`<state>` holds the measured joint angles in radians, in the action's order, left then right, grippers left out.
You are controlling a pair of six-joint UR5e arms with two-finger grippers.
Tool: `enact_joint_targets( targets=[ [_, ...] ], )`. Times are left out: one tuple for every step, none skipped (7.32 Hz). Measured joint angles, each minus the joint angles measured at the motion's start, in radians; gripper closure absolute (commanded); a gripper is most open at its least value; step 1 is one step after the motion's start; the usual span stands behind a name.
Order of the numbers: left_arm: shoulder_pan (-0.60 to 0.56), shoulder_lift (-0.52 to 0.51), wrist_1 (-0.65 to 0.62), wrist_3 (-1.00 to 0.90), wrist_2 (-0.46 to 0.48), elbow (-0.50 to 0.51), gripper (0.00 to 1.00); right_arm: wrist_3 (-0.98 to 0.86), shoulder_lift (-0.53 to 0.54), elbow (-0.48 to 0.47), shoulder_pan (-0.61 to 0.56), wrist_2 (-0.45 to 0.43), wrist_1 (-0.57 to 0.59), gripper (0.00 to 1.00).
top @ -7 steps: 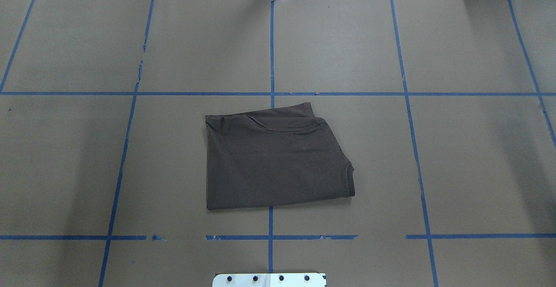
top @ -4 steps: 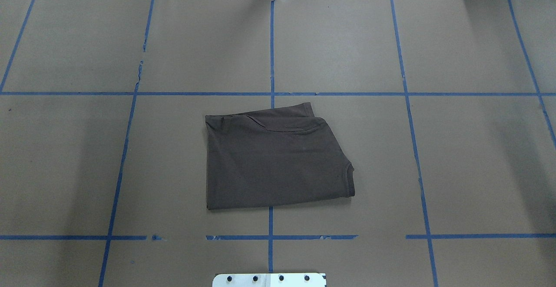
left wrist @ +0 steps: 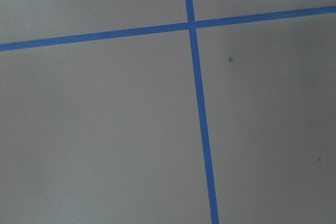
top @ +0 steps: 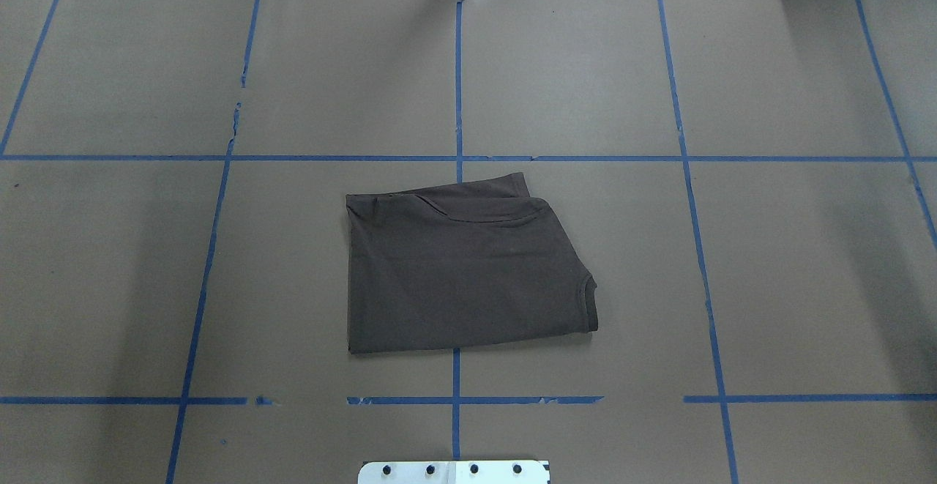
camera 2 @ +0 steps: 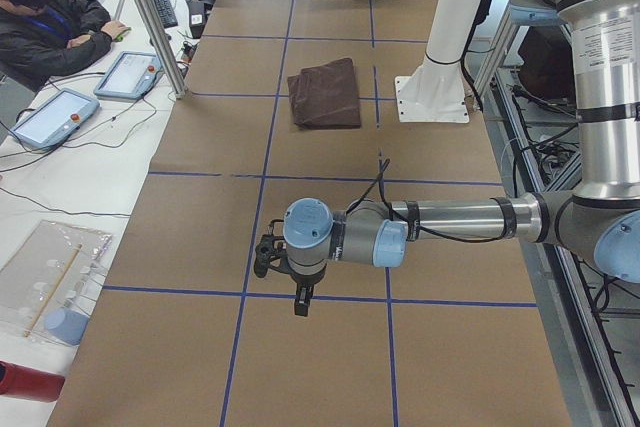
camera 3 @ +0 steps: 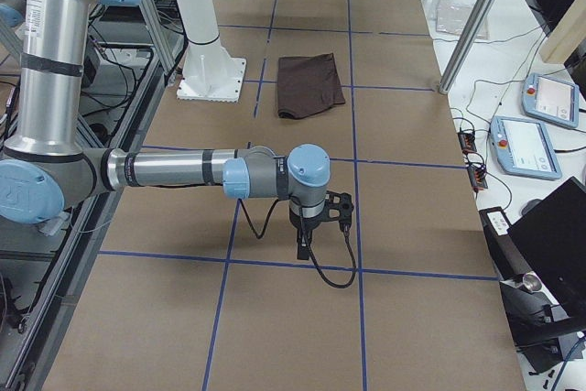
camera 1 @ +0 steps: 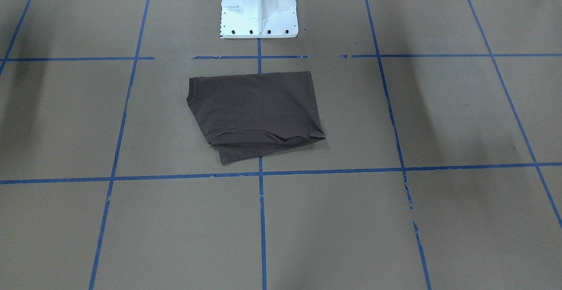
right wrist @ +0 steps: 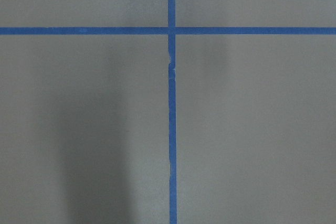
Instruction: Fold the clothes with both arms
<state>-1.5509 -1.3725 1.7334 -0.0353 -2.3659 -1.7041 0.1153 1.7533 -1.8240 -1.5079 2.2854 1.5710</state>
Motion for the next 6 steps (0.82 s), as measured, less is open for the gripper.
enact_joint_targets(
  targets=[
    [0.0,0.001,-0.001,0.0,0.0,0.001,0.0,0.0,0.0,-0.004,0.0,0.001,0.0,0.0],
    [0.0,0.005,-0.002,0.0,0.001,0.002,0.0,0.001,0.0,-0.008,0.0,0.001,0.0,0.0],
    [0.0,0.011,-0.002,0.0,0.001,0.002,0.0,0.001,0.0,-0.011,0.0,0.002,0.001,0.0],
    [0.0,0.013,-0.002,0.0,0.002,0.002,0.0,0.001,0.0,-0.012,0.0,0.002,0.001,0.0],
    [0.0,0.015,-0.002,0.0,0.002,0.002,0.0,0.001,0.0,-0.012,0.0,0.002,0.001,0.0],
    [0.0,0.016,-0.002,0.0,0.004,0.001,0.0,0.001,0.0,-0.011,0.0,0.002,0.001,0.0]
  ],
)
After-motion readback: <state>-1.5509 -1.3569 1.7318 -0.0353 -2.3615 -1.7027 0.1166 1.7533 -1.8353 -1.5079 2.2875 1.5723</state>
